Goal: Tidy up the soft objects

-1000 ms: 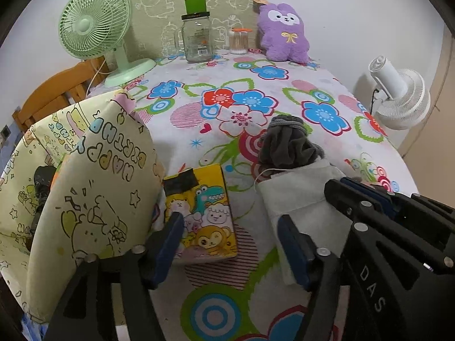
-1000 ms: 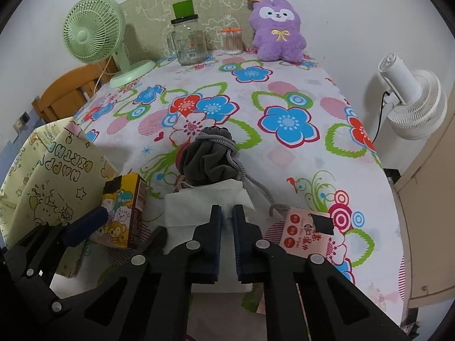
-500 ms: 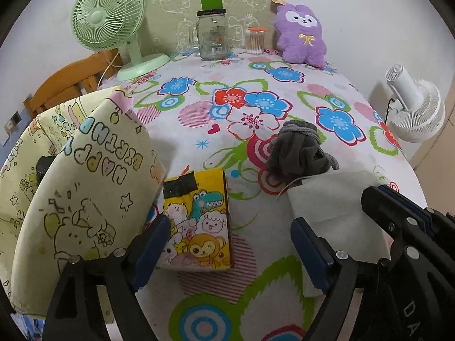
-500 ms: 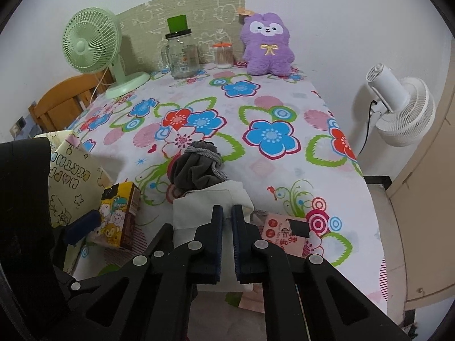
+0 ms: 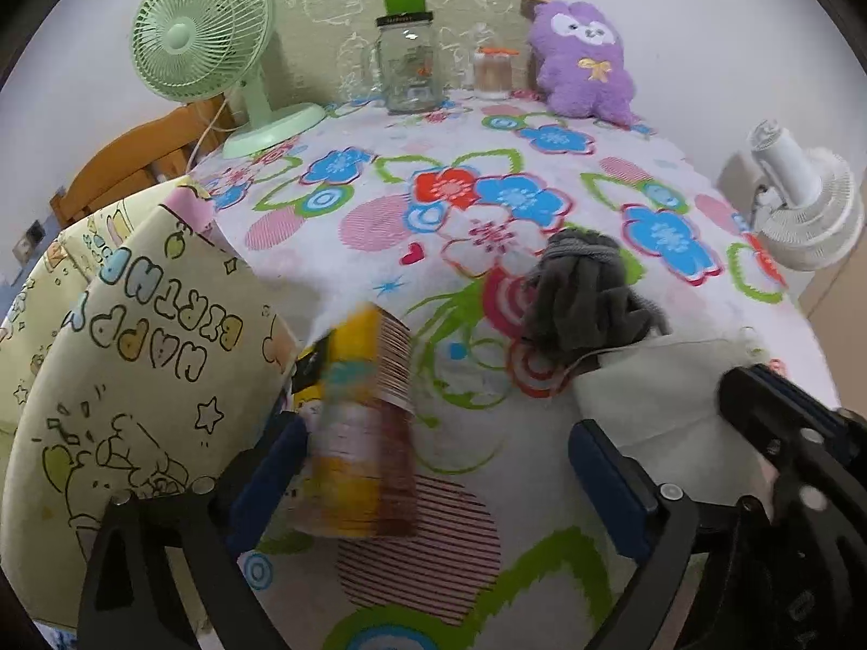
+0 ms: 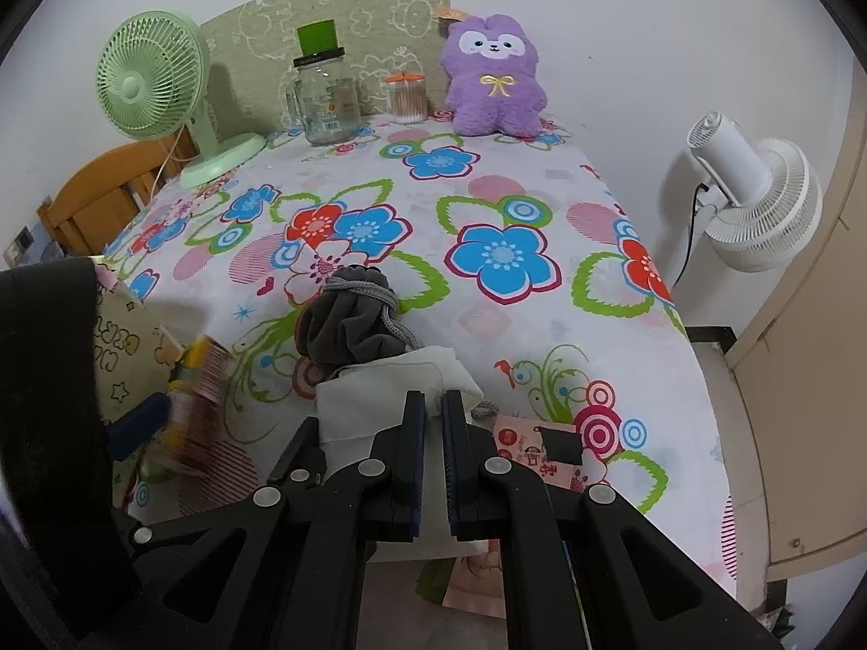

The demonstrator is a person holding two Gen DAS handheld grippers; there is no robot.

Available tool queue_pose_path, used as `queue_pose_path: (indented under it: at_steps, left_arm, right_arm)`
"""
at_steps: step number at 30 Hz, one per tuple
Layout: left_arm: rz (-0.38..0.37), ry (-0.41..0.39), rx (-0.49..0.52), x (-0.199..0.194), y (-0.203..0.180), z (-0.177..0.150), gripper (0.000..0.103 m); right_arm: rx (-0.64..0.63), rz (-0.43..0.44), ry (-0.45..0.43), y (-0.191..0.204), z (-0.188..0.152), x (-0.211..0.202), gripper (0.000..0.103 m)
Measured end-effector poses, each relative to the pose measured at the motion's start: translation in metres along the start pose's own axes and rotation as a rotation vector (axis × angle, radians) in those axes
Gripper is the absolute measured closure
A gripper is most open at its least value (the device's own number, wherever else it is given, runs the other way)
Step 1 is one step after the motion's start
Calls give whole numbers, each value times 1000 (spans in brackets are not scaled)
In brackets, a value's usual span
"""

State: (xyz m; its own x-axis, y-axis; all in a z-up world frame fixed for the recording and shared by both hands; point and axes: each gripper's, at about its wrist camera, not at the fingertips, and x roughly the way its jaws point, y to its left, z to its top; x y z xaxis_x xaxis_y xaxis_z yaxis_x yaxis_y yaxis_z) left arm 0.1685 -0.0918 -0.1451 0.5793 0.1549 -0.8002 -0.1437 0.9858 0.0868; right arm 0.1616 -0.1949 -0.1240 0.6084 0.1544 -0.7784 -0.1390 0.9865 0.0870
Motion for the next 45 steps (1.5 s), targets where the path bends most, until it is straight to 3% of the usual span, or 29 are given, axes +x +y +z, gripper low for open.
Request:
queue_pose_path:
  at_steps: [1, 4, 7, 9, 14, 18, 45]
  left_arm:
    - [-9, 9, -9, 2, 2, 0, 6]
    - [-77, 28, -69, 2, 9, -3, 19]
    - [-104, 13, -35, -4, 3, -4, 37]
    - [-119, 3, -25, -8, 2, -5, 62]
    - [-147, 4, -4, -10, 0, -5, 82]
    - [-147, 2, 7, -10, -1, -7, 88]
    - [-193, -62, 12, -61, 13, -27, 101]
  right_arm:
    - [0, 3, 2, 1, 0, 1, 94]
    - [9, 17, 0, 1, 1, 1, 94]
    - [-5, 4, 2, 3, 1, 2, 94]
    - [-3, 8, 6, 3, 1, 2, 94]
    - [2, 10, 3, 2, 0, 1, 94]
    - [4, 13, -1, 3, -2, -2, 94]
    - [13, 29, -83, 14, -18, -48, 94]
